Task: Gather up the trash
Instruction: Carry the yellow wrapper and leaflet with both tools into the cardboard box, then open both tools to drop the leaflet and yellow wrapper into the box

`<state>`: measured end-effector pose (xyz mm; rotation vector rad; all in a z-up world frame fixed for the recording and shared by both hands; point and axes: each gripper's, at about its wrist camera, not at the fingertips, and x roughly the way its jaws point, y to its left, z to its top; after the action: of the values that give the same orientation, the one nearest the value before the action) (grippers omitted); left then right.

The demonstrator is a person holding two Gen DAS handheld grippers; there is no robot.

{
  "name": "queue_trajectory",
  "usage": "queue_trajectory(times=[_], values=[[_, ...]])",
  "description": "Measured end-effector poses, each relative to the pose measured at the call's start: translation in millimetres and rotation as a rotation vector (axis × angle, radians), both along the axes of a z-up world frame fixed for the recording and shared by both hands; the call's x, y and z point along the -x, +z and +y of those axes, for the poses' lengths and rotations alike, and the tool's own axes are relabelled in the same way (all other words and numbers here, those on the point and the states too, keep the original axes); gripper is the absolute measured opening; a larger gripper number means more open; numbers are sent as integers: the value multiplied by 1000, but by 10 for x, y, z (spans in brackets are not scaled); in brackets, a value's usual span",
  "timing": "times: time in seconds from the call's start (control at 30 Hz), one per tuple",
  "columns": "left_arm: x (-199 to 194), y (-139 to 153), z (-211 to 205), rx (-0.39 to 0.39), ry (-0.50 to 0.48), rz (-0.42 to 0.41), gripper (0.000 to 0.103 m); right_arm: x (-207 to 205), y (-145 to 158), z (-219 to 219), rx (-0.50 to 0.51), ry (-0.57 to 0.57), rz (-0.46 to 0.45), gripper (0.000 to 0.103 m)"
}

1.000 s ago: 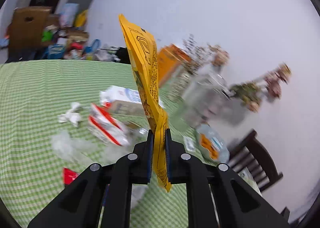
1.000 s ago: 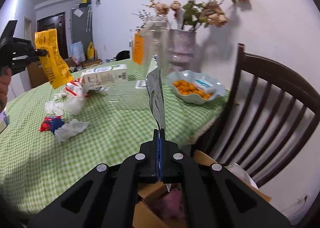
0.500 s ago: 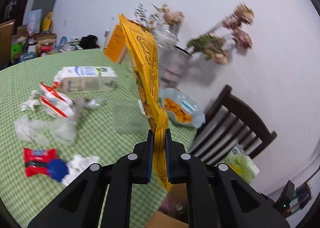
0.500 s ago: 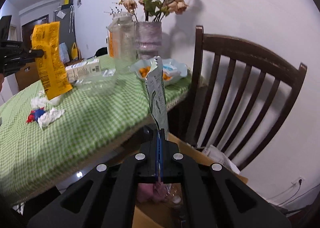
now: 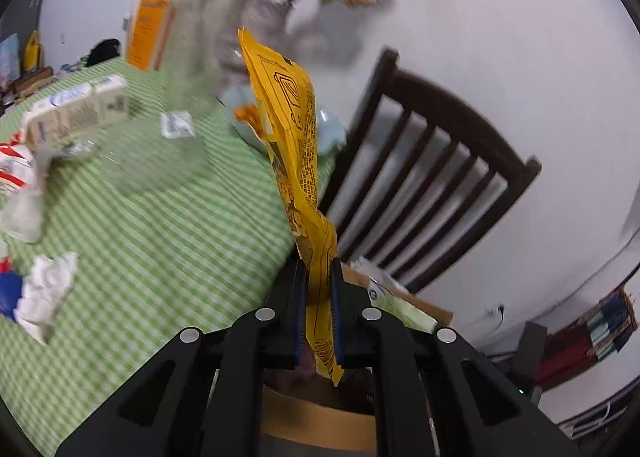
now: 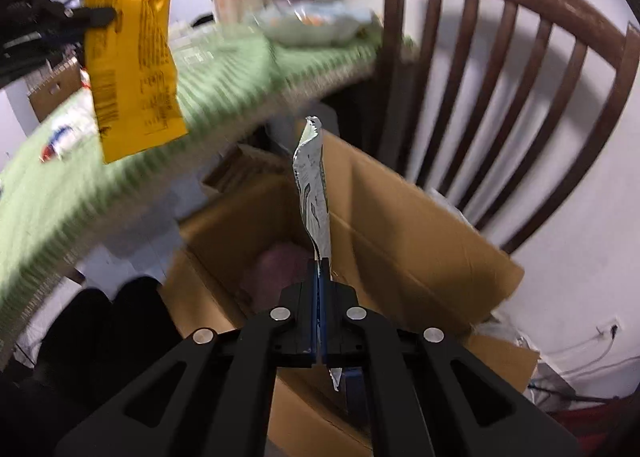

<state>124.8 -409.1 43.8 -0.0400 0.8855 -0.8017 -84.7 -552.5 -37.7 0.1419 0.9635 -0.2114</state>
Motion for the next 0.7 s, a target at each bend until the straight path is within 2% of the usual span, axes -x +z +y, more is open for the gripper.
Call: queue_trajectory(times=[0.13, 0.2, 0.23, 0.3, 0.4, 0.5, 0.7], values=[[56, -275, -232, -42, -32, 21, 8, 18, -209, -79, 113, -7, 86, 2], [47, -423, -325, -53, -40, 35, 8, 1, -317, -106, 151, 1, 140, 19], [37, -542, -368, -54, -44, 52, 8, 3, -359, -116, 172, 3, 154, 22], [24, -790, -449, -56, -51, 89, 9, 12, -393, -159, 189, -17, 160, 29], [30, -1132, -583, -112, -56, 134, 9, 62, -360, -241, 179, -47, 139, 39], [75, -1360, -700, -159, -63, 138, 9, 127, -325, -318, 176, -74, 119, 47], [137, -1631, -841, -188, -42, 182, 12, 189, -306, -406, 150, -110, 91, 49]])
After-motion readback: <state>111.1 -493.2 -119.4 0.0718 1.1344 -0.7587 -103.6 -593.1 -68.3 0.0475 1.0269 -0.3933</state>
